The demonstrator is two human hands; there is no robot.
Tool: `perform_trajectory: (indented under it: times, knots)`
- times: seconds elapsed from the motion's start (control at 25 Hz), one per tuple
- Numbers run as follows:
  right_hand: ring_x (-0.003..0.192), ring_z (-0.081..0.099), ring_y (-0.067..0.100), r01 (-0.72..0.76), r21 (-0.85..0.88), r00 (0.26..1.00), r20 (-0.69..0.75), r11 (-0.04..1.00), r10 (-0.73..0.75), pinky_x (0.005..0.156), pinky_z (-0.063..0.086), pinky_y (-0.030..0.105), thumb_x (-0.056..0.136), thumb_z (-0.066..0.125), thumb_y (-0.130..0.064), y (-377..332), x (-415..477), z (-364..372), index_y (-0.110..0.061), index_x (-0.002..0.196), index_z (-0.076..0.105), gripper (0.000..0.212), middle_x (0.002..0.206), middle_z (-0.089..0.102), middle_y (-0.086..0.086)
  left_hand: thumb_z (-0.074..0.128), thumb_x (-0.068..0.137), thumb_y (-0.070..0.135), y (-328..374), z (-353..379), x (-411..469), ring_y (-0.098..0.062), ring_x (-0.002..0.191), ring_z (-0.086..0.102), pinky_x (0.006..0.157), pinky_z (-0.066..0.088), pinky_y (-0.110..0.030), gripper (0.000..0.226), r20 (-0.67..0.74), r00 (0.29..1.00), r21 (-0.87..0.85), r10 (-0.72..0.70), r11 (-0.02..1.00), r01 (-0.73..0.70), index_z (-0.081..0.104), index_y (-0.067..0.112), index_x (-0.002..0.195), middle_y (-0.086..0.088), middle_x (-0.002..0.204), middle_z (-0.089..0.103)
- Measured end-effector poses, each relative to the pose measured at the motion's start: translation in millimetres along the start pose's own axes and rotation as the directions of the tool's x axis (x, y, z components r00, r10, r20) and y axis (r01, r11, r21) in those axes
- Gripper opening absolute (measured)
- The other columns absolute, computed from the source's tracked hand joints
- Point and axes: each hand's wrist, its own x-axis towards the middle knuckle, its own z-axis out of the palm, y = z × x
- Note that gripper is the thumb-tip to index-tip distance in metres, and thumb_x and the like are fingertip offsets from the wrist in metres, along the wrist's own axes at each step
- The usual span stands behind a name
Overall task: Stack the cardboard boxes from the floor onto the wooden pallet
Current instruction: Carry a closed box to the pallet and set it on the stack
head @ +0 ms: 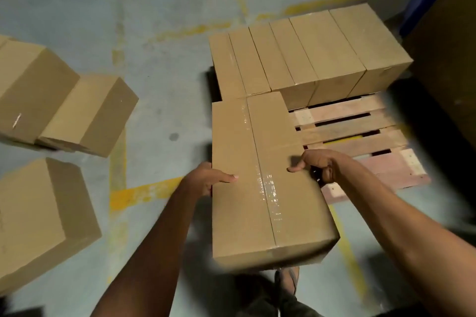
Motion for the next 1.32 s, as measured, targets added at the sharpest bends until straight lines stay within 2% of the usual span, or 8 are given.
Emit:
perform_trajectory:
  times: [0.12, 0.2, 0.28, 0.56, 0.72, 0.96, 1.2, 1.32]
  knots:
    - [0.116, 0.063, 0.04, -0.044, -0.019, 0.998, -0.037, 0.999, 0.043, 0.105, 0.049, 0.058, 0.079, 0.084, -0.009, 6.3, 63.9, 2.0, -0.001, 0.113, 0.063, 0.04, 0.124, 0.065, 0.023, 0.094, 0.073, 0.015, -25.6, 8.8, 62.9, -0.02, 0.084, 0.075, 0.058, 0.06, -0.03, 0.05, -0.006, 0.999, -0.055, -0.053, 0.997, 0.053, 0.07, 0.006, 0.116, -0.009, 0.102, 0.078]
    - [0.109, 0.061, 0.036, -0.041, -0.039, 0.998, -0.053, 0.998, 0.039, 0.101, 0.05, 0.052, 0.079, 0.085, -0.009, 11.0, 107.4, 1.4, -0.002, 0.118, 0.06, 0.047, 0.119, 0.063, 0.021, 0.102, 0.057, 0.028, -41.2, 17.0, 104.8, -0.022, 0.091, 0.076, 0.076, 0.063, -0.042, 0.07, -0.02, 0.999, -0.052, -0.051, 0.997, 0.05, 0.07, 0.012, 0.118, -0.004, 0.102, 0.079]
    - [0.104, 0.059, 0.033, -0.026, -0.048, 0.998, -0.061, 0.999, 0.023, 0.093, 0.051, 0.046, 0.077, 0.087, -0.009, 15.1, 148.0, -1.1, -0.003, 0.127, 0.058, 0.058, 0.116, 0.061, 0.017, 0.104, 0.042, 0.035, -56.7, 25.9, 150.9, -0.021, 0.096, 0.075, 0.08, 0.063, -0.043, 0.092, -0.036, 0.999, -0.061, -0.021, 0.998, 0.019, 0.065, 0.014, 0.122, -0.001, 0.106, 0.078]
    - [0.122, 0.057, 0.038, 0.135, -0.024, 0.988, -0.075, 0.99, -0.137, 0.103, 0.049, 0.055, 0.062, 0.094, -0.012, 5.5, 280.3, -23.5, -0.007, 0.138, 0.051, 0.088, 0.129, 0.063, 0.018, 0.098, 0.066, 0.017, -68.4, 53.9, 257.6, -0.014, 0.094, 0.071, 0.058, 0.055, -0.02, 0.074, -0.155, 0.986, -0.124, 0.063, 0.989, -0.083, 0.056, 0.009, 0.126, -0.006, 0.115, 0.073]
    - [0.115, 0.064, 0.034, 0.203, 0.092, 0.975, -0.113, 0.975, -0.192, 0.101, 0.052, 0.054, 0.063, 0.089, -0.001, 0.1, 323.8, -35.0, -0.012, 0.135, 0.053, 0.082, 0.119, 0.07, 0.012, 0.094, 0.072, 0.009, -64.6, 69.9, 296.7, -0.019, 0.103, 0.063, 0.078, 0.053, -0.029, 0.084, -0.223, 0.969, -0.162, 0.11, 0.976, -0.148, 0.041, 0.01, 0.137, -0.003, 0.117, 0.061]
    - [0.114, 0.061, 0.03, 0.268, 0.116, 0.955, -0.16, 0.957, -0.248, 0.081, 0.051, 0.036, 0.079, 0.078, 0.007, -7.0, 356.4, -43.2, -0.011, 0.135, 0.049, 0.066, 0.124, 0.066, 0.012, 0.093, 0.07, 0.002, -61.0, 78.6, 339.5, -0.022, 0.107, 0.063, 0.079, 0.055, -0.029, 0.094, -0.255, 0.956, -0.202, 0.145, 0.959, -0.199, 0.035, 0.006, 0.143, -0.011, 0.125, 0.059]
    - [0.09, 0.066, 0.02, 0.308, 0.137, 0.936, -0.221, 0.942, -0.274, 0.065, 0.051, 0.028, 0.084, 0.074, 0.008, -6.7, 373.6, -41.8, -0.012, 0.136, 0.049, 0.061, 0.116, 0.069, 0.013, 0.099, 0.061, 0.012, -60.9, 84.6, 358.2, -0.03, 0.123, 0.059, 0.104, 0.052, -0.049, 0.108, -0.249, 0.958, -0.157, 0.143, 0.97, -0.186, 0.032, 0.009, 0.145, -0.013, 0.135, 0.055]
    - [0.092, 0.065, 0.021, 0.309, 0.124, 0.934, -0.23, 0.943, -0.275, 0.064, 0.048, 0.027, 0.084, 0.074, 0.006, -3.7, 376.5, -44.8, -0.014, 0.137, 0.049, 0.062, 0.12, 0.069, 0.013, 0.095, 0.069, 0.008, -64.0, 89.1, 360.3, -0.027, 0.119, 0.061, 0.103, 0.053, -0.045, 0.091, -0.28, 0.942, -0.152, 0.185, 0.96, -0.233, 0.037, 0.009, 0.139, -0.011, 0.132, 0.058]
